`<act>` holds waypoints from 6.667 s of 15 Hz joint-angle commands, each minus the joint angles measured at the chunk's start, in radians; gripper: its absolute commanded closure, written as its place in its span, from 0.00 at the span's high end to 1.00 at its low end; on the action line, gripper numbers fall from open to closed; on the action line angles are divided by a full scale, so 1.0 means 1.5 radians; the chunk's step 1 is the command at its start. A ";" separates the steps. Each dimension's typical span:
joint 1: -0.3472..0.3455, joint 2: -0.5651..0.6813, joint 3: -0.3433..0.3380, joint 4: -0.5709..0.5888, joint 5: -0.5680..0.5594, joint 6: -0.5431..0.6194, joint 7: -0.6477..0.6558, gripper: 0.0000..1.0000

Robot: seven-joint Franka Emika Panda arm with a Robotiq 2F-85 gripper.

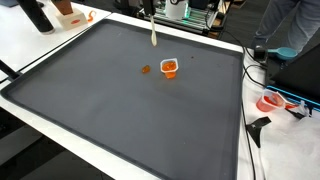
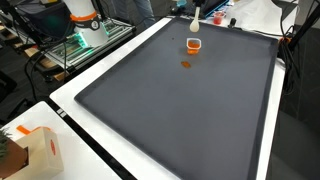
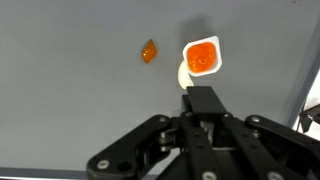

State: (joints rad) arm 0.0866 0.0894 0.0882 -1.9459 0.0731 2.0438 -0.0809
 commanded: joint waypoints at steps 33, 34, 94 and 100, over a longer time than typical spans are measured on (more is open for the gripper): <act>0.257 0.320 0.033 0.227 -0.546 -0.292 0.570 0.03; 0.260 0.326 0.032 0.231 -0.547 -0.295 0.571 0.03; 0.085 0.108 0.017 0.142 -0.213 -0.096 0.245 0.12; 0.082 0.106 0.017 0.141 -0.204 -0.098 0.243 0.03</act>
State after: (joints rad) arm 0.2125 0.2505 0.1158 -1.7344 -0.2474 1.9025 0.2868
